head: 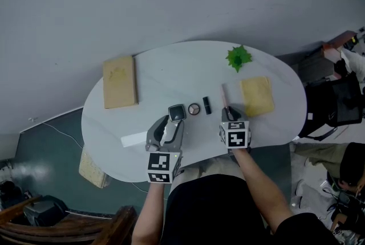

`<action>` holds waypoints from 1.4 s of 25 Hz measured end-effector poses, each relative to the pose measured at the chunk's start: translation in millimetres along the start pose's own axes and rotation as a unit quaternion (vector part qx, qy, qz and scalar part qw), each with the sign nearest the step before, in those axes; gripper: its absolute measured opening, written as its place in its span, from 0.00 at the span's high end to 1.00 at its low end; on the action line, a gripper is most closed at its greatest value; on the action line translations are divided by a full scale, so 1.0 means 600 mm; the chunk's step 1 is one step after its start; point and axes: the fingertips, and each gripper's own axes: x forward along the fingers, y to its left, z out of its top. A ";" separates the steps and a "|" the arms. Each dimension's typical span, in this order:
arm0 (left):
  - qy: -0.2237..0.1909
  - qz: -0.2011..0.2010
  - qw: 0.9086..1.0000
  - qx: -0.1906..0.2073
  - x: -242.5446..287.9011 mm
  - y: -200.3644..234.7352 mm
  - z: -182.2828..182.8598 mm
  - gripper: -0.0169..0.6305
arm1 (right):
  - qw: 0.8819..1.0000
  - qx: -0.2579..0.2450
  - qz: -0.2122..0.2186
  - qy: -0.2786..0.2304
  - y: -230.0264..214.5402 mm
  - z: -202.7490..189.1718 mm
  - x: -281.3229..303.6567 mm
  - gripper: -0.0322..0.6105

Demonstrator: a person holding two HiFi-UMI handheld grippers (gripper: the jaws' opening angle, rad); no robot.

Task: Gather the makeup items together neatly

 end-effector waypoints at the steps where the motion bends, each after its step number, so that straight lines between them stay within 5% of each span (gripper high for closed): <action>1: 0.000 -0.001 1.000 0.000 0.000 0.001 -0.001 0.70 | 1.000 -0.005 0.003 0.003 0.004 -0.003 0.003 0.84; 35: 0.003 -0.008 1.000 0.005 -0.014 0.024 -0.013 0.70 | 0.999 -0.043 0.002 0.030 0.037 -0.040 0.050 0.81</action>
